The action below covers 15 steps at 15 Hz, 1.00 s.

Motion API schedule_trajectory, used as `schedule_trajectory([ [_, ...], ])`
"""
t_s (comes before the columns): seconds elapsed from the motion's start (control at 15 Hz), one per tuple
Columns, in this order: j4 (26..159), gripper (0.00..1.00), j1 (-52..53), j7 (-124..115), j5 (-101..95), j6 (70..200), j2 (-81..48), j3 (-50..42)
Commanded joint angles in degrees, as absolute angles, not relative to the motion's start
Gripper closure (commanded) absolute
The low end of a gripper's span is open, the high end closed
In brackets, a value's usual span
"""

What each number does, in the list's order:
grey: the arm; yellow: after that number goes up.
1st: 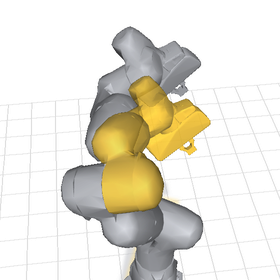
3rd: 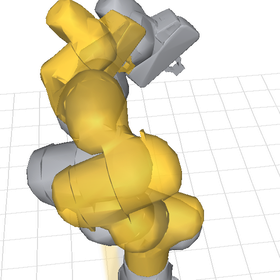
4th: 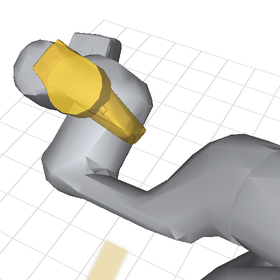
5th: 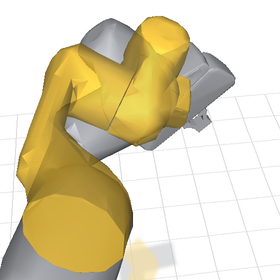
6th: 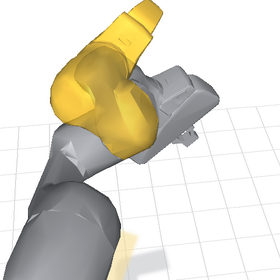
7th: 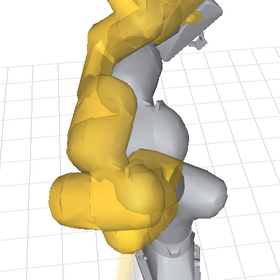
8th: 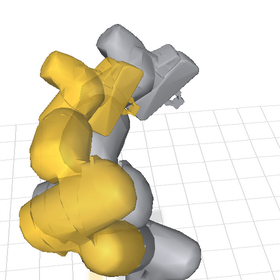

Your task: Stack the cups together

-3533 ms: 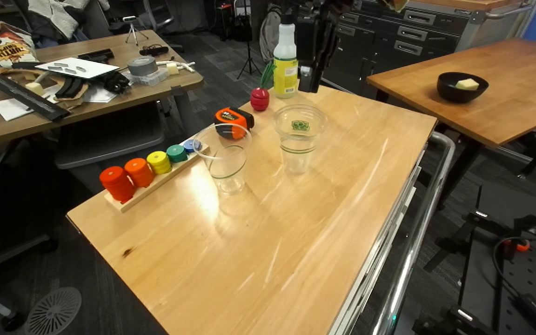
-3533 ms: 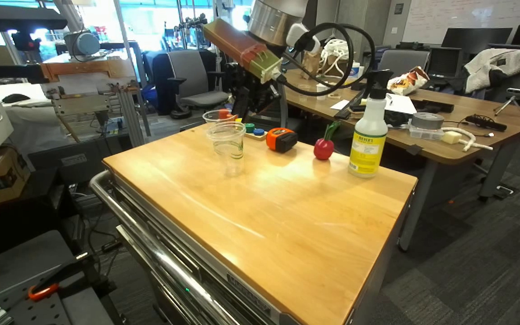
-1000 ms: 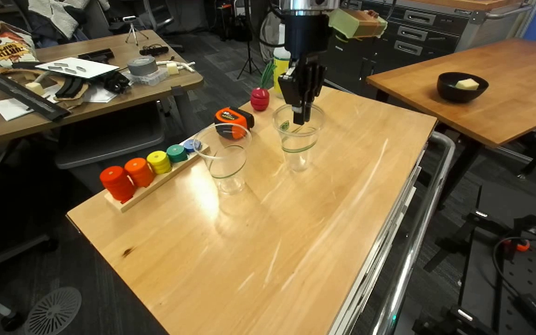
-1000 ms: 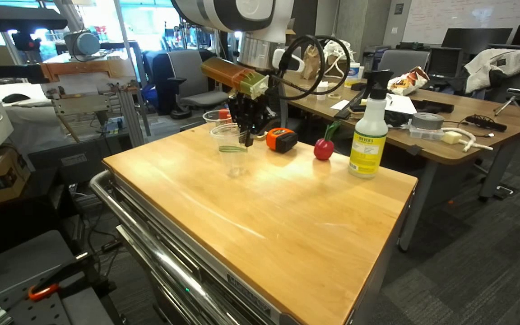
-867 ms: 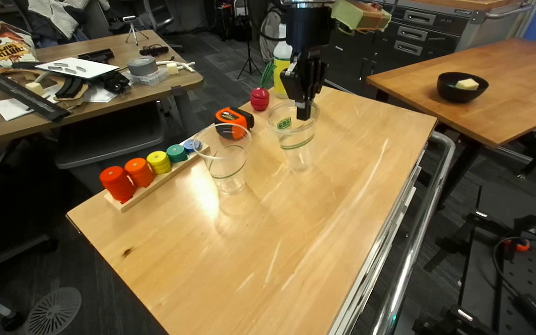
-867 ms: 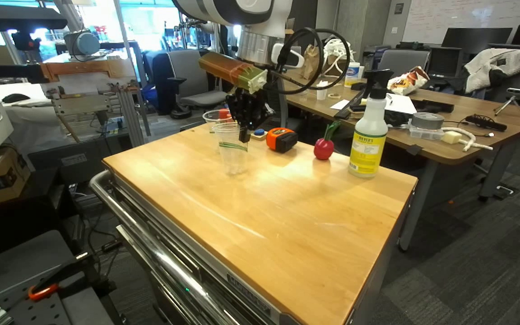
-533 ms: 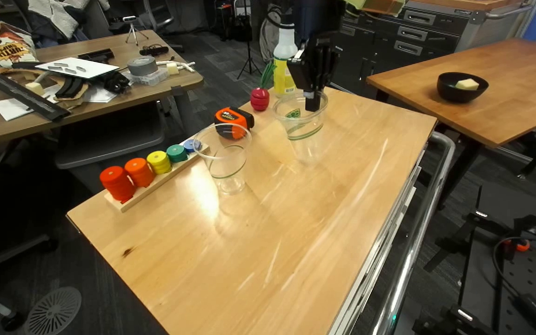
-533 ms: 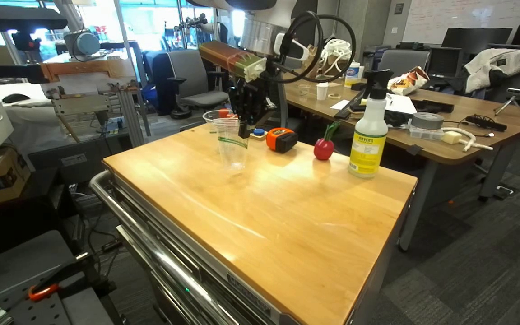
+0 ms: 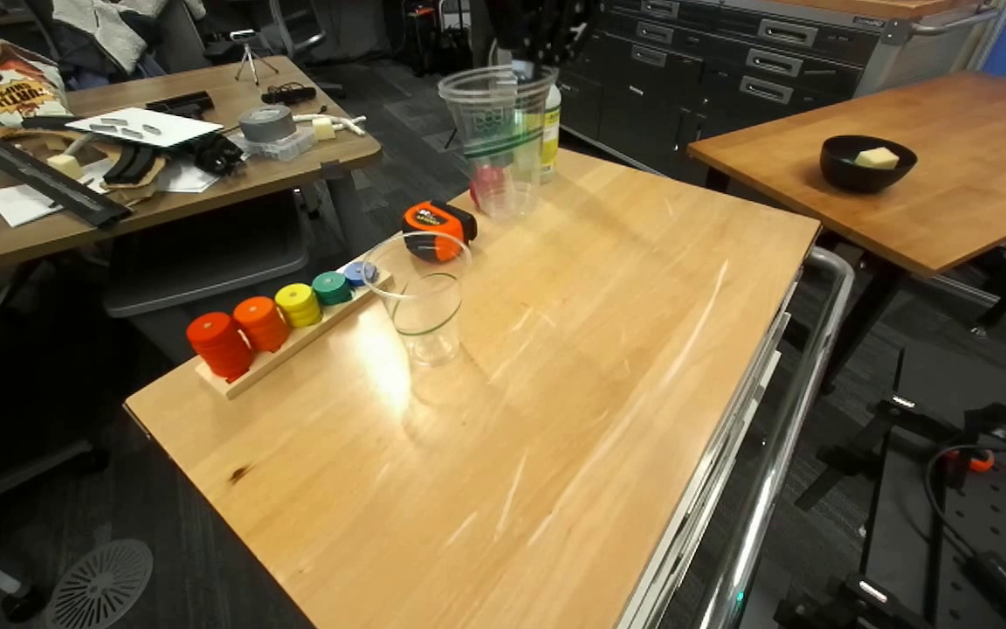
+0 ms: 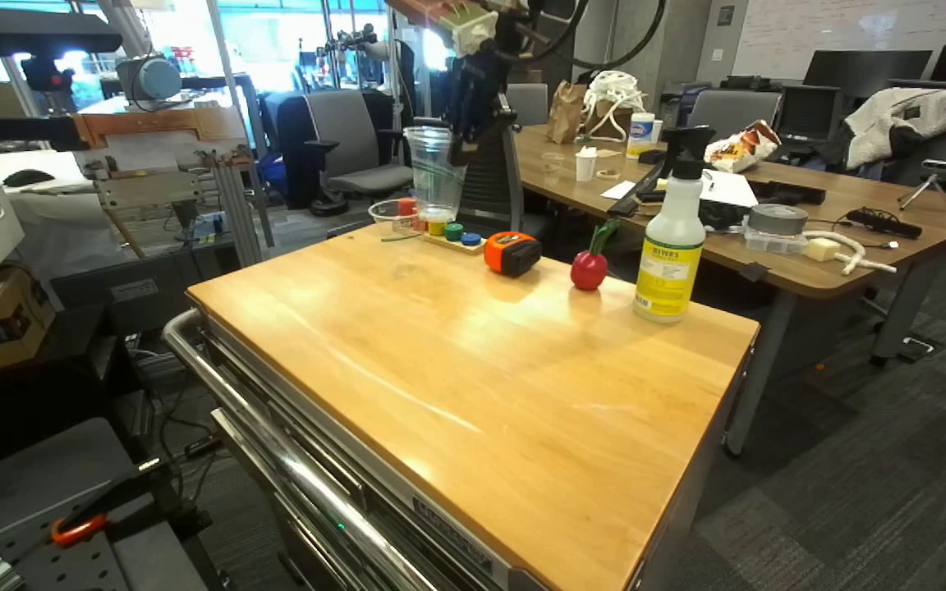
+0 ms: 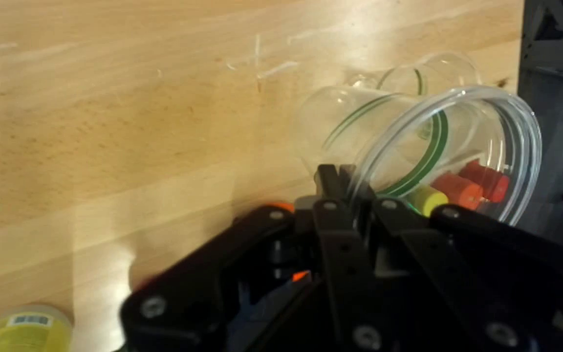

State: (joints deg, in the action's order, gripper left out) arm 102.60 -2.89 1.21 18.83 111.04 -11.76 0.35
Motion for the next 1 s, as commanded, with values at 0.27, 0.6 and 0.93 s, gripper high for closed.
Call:
schedule_trajectory([
  [0.27, 98.78, 0.98, -0.74, 2.35, 26.19, 111.51, -12.86, 3.36],
  [0.6, 100.87, 0.98, -0.07, 4.34, 25.52, 113.01, -13.87, 3.94],
  [0.93, 102.53, 0.98, -0.26, 7.42, 26.01, 116.07, -14.88, 4.32],
])
